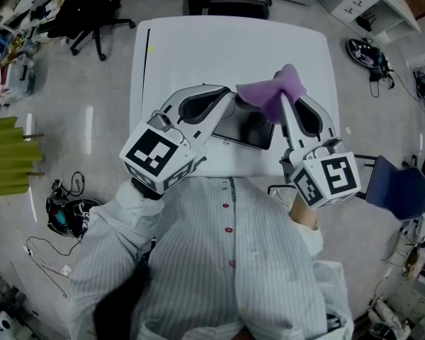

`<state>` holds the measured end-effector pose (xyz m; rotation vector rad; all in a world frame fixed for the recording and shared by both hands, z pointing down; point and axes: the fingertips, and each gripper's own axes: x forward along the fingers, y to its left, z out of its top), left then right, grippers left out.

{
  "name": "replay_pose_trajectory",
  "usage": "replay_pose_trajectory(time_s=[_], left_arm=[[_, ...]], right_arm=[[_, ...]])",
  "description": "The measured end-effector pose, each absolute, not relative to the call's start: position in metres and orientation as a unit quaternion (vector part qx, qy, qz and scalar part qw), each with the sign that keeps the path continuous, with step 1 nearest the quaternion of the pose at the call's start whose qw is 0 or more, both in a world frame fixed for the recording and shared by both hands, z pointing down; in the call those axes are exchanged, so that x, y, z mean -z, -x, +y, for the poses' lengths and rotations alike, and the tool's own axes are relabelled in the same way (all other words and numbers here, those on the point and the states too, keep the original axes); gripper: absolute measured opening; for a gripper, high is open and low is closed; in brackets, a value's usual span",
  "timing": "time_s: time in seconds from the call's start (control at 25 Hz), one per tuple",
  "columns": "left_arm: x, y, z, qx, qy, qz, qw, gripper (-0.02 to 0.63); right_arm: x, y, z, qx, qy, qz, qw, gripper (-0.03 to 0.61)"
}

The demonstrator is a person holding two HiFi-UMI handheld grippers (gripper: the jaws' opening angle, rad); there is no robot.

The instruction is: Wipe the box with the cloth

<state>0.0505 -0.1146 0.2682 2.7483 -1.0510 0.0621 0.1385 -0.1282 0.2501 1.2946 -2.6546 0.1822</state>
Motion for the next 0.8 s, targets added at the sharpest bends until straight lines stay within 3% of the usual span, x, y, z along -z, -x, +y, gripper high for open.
replay_pose_trajectory(time_s=[0.8], left_arm=[[-0.275, -0.062, -0.101, -0.063, -0.947, -0.309, 0.056, 0.009]], right_arm=[[-0.260, -0.147, -0.116, -0.072, -0.438, -0.890, 0.101, 0.023]])
